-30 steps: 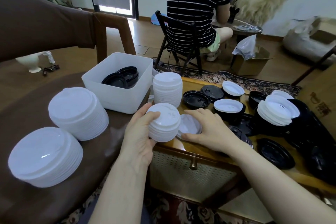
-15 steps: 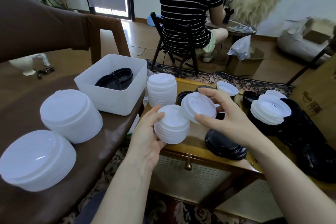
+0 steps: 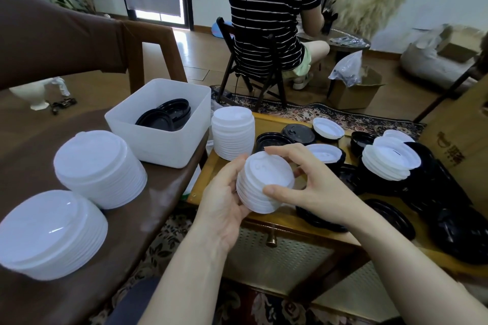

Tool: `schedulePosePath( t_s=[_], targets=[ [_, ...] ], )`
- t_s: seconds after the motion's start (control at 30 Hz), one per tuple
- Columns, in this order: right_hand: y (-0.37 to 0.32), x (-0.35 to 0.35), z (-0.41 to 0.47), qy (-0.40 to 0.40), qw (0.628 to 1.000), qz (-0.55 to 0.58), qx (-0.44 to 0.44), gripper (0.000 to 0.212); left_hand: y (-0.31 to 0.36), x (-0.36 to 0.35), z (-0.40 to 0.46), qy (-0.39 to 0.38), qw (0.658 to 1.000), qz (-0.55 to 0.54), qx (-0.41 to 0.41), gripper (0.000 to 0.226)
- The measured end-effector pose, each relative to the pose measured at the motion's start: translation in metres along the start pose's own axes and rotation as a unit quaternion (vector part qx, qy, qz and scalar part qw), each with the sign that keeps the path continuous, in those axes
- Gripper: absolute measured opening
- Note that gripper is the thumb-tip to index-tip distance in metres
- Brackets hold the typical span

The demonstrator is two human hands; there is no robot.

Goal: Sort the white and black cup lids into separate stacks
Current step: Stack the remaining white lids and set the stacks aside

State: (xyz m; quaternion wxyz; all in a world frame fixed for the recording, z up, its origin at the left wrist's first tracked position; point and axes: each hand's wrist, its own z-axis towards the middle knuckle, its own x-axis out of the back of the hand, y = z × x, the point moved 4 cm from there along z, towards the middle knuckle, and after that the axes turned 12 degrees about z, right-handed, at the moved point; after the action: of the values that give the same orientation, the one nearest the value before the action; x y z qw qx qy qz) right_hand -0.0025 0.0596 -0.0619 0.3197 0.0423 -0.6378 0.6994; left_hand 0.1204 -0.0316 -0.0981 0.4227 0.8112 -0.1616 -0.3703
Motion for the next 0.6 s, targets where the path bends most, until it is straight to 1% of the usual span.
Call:
schedulePosePath(
  t_s=[0.07,0.13,0.2,0.37,0.43,0.5,0.6],
  targets=[
    [0.001,-0.001,0.0,-0.005,1.0,-0.002,0.0,0.06,0.0,-0.001,0.0,-0.011,1.0,0.018,-0.008,0.032],
    [0.002,-0.001,0.0,-0.004,1.0,-0.007,0.005,0.061,0.0,-0.001,0.001,-0.017,0.999,0.031,-0.02,0.048],
    [0.002,-0.001,0.001,-0.001,1.0,-0.007,0.01,0.061,0.0,-0.001,0.001,-0.024,0.998,0.047,-0.031,0.054],
    [0.003,-0.004,0.001,0.001,1.0,0.006,0.025,0.064,-0.001,0.0,0.003,-0.016,0.998,0.053,-0.03,0.042],
    [0.003,-0.004,0.001,0.003,1.0,0.015,0.018,0.064,0.0,-0.001,0.003,-0.014,0.999,0.043,-0.027,0.042],
    [0.005,-0.003,0.002,0.019,0.999,0.044,-0.007,0.061,0.001,0.0,0.003,-0.012,0.999,0.033,-0.03,0.042],
    [0.013,-0.001,0.003,0.053,0.989,0.115,-0.075,0.062,0.004,0.001,0.003,-0.007,0.999,0.021,-0.035,0.038]
  ],
)
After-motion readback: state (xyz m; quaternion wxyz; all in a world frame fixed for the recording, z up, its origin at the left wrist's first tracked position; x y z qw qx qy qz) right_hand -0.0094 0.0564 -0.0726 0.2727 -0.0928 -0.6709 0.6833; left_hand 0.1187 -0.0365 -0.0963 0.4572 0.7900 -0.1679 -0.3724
